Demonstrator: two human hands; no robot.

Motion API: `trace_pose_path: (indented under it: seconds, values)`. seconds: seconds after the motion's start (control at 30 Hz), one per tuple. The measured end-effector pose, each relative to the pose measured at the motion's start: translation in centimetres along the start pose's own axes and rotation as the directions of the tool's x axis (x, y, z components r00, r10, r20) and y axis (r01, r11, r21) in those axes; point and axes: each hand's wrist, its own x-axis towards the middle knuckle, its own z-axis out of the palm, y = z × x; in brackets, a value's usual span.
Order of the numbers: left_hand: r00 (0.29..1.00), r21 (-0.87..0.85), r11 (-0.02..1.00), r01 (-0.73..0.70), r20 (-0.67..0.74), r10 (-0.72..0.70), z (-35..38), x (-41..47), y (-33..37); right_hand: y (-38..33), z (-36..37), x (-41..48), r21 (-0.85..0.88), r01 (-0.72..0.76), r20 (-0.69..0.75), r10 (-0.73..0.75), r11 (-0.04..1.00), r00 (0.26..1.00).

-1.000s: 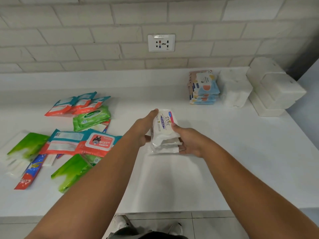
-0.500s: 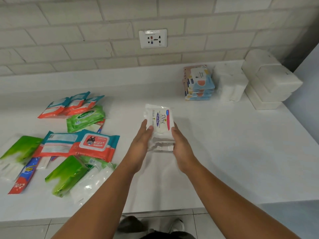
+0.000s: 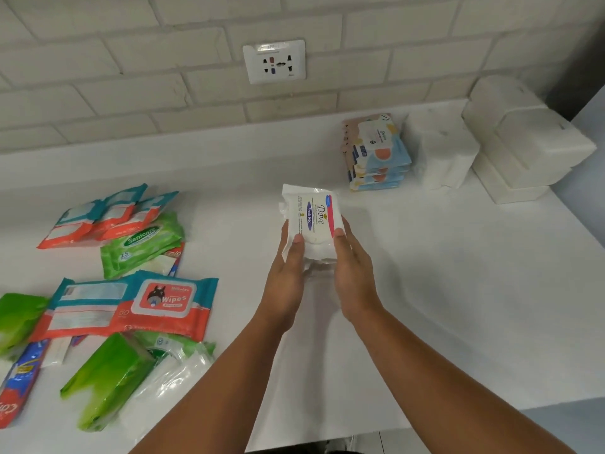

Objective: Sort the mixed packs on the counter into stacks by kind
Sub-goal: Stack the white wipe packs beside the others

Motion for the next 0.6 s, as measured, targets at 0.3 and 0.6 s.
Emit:
trace_pose_path:
  seconds: [0.3,0.6]
  values:
    - [0.998,-0.102,0.995,-0.007,0.056,0.013,1.1,8.3,0.6,-1.7,0.5,8.5,0.018,-0.045,-0.055,0.046,0.999,0.997]
    - [0.985,-0.12,0.991,-0.054,0.158,0.072,0.5,15.9,2.4,-2.9,1.9,15.8,0.04,-0.021,-0.041,0.023,0.999,0.999]
